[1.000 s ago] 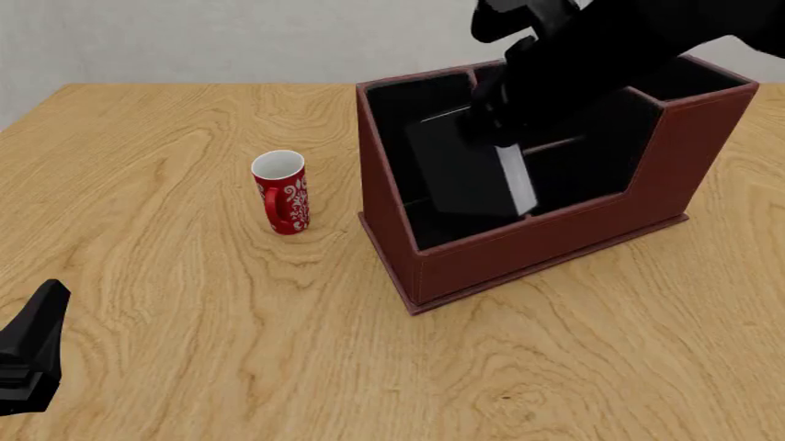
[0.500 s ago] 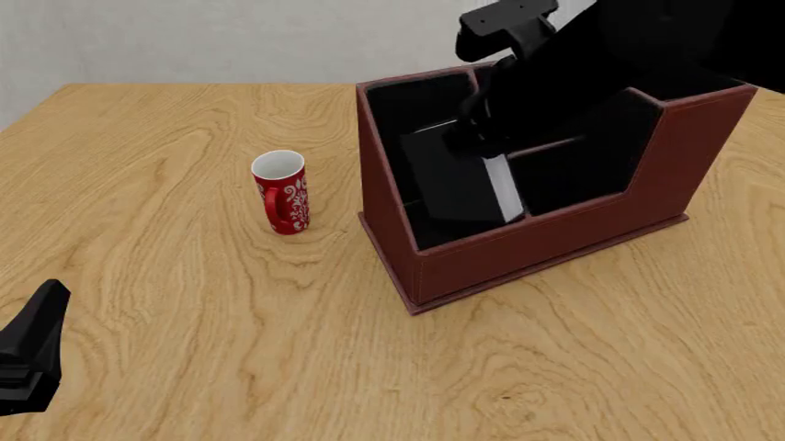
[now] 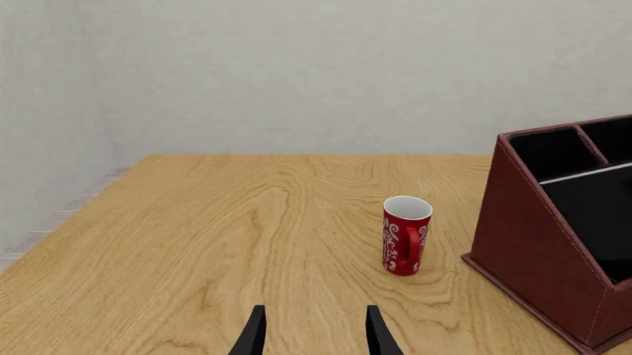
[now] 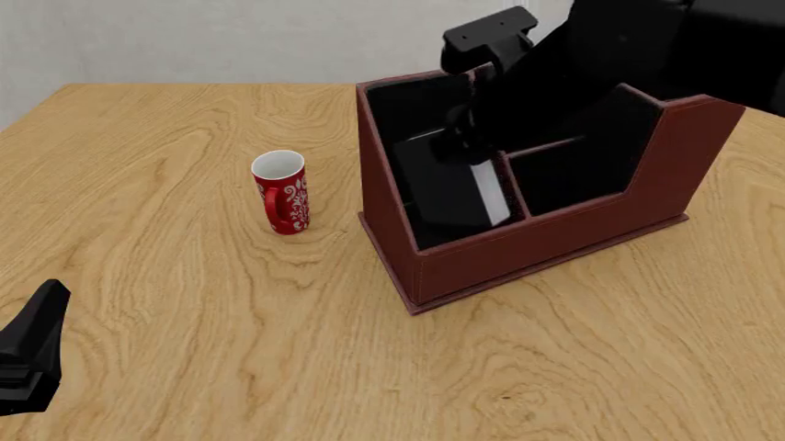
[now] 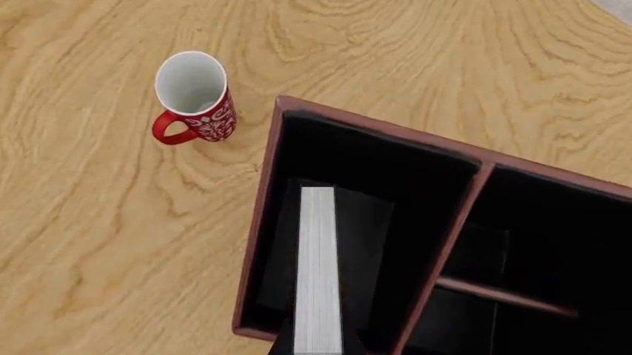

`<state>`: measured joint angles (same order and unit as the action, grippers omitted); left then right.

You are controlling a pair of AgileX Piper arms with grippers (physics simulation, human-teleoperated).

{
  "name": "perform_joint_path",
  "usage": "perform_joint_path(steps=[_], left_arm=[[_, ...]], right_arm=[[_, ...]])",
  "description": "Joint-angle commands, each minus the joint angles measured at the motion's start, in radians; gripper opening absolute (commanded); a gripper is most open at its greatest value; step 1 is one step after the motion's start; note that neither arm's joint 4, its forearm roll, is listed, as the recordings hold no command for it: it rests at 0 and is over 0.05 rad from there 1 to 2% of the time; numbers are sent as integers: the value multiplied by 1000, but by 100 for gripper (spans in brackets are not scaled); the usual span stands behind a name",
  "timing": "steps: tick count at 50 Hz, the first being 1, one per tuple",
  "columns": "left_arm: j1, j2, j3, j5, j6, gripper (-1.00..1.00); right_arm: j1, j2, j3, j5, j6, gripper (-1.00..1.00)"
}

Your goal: Pick up the book and place it in the left compartment of the caddy.

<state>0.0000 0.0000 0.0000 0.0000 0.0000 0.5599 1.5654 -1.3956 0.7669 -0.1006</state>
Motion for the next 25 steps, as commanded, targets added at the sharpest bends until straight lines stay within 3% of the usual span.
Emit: perform_joint_path(steps=[1, 25], left_arm=[[0, 0, 0, 0, 0, 100], [0, 0, 0, 0, 0, 100]], right_arm=[[0, 16, -6, -20, 24, -100], [-5, 41, 4, -46, 28, -100]])
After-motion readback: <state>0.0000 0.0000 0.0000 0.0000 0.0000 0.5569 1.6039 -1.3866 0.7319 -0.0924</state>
